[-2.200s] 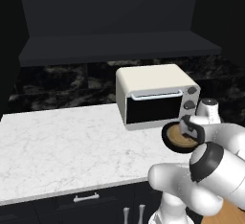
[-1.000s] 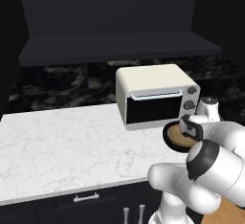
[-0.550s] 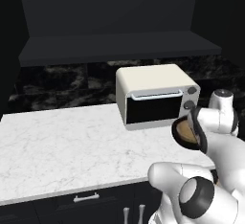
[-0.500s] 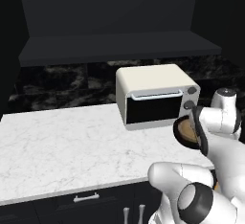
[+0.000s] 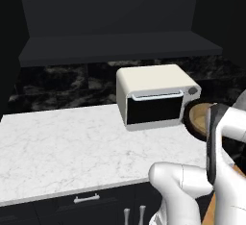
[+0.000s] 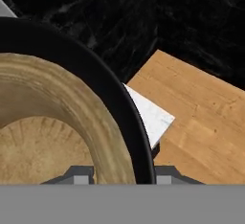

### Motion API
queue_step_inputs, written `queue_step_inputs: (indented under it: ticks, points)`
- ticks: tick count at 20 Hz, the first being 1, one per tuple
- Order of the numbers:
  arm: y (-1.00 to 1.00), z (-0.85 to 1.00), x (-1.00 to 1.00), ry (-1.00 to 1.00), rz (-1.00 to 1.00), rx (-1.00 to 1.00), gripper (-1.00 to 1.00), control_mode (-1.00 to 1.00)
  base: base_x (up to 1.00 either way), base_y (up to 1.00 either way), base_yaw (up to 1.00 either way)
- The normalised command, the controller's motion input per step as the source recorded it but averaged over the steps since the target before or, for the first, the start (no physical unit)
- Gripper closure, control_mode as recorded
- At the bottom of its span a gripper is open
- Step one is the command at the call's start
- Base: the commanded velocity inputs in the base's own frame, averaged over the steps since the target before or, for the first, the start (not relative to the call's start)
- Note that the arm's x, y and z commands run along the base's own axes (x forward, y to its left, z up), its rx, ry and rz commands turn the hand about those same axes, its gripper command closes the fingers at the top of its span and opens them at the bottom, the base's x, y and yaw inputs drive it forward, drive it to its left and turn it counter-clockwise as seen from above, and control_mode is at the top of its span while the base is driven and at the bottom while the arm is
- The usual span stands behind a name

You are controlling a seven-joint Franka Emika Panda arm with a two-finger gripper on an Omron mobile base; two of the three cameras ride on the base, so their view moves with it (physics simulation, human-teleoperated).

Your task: Pick up the bowls on the counter and stack them on top of one another in the open cabinet. Place the smaller bowl on top of the larger bowl.

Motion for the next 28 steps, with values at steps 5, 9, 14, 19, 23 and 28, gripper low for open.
queue_step_inputs:
  ticks: [5,9,14,19,23,28]
  points:
    - [0.55,1.00,-0.13,-0.22,0.00,-0.03,1.00,-1.00,0.00,0.00,0.00]
    - [0.60,1.00,0.00,-0.18,0.00,-0.03,1.00,-1.00,0.00,0.00,0.00]
    - [0.57,1.00,0.00,-0.17,0.00,-0.03,1.00,-1.00,0.00,0.00,0.00]
    - [0.56,1.00,0.00,-0.14,0.00,-0.01,1.00,-1.00,0.00,0.00,0.00]
    - [0.47,1.00,-0.01,-0.05,0.00,-0.03,1.00,-1.00,0.00,0.00,0.00]
    - [0.57,0.66,0.22,-0.01,0.00,-0.01,1.00,-1.00,0.00,0.00,0.00]
